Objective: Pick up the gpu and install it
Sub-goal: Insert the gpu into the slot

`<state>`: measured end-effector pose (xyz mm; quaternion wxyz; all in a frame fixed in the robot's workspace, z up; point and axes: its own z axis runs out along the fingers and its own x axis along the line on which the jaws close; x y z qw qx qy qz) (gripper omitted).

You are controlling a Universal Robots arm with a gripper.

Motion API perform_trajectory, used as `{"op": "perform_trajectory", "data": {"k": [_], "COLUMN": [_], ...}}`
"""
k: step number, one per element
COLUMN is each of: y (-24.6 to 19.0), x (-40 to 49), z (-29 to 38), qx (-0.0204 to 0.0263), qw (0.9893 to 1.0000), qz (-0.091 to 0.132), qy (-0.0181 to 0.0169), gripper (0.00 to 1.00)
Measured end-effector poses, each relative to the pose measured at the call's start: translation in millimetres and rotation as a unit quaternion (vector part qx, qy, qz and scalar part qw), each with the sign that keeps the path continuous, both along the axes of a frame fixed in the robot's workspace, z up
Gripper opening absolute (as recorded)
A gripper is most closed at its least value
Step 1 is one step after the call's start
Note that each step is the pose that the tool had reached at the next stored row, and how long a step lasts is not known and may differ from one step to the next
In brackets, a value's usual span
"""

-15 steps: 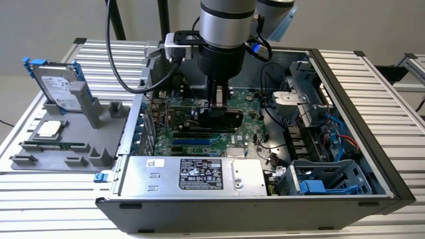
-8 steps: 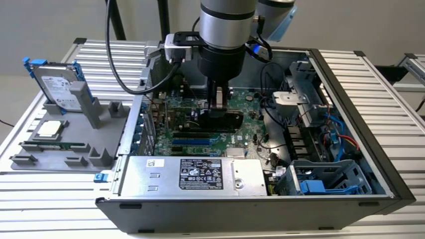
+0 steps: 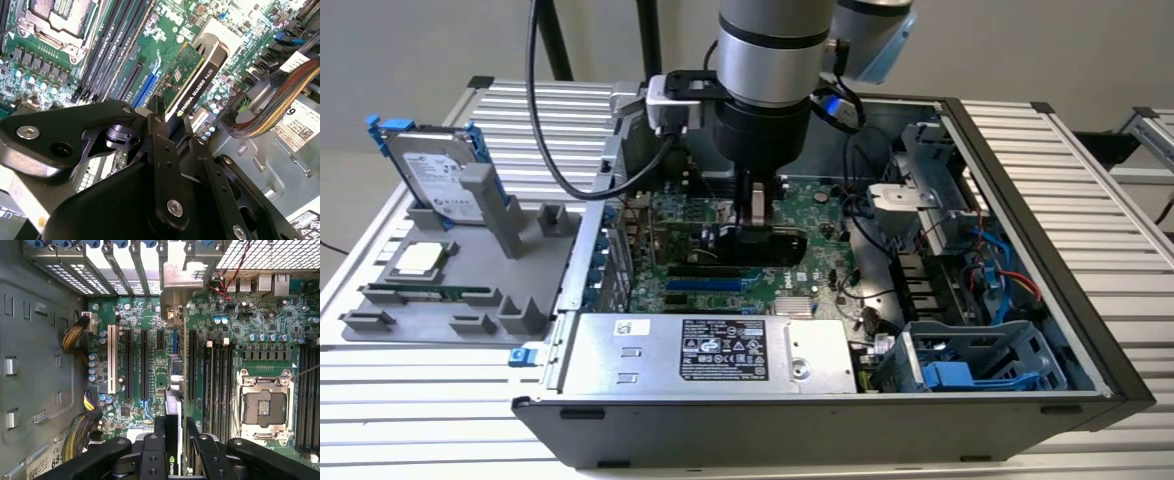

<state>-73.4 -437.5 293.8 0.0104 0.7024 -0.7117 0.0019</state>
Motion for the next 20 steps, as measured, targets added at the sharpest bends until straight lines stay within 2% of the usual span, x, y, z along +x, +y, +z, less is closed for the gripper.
{"op": "perform_trajectory", "data": {"k": [5,20], "y": [0.0,0.0], "x": [-5.8,-6.3], "z": [-3.4,-5.7], "qx": [-0.0001,0.0001], "qw": [1.0,1.0], "qz": [0.0,0.0], "qy": [0.0,-0.0001], "gripper": [0.0,0.0]}}
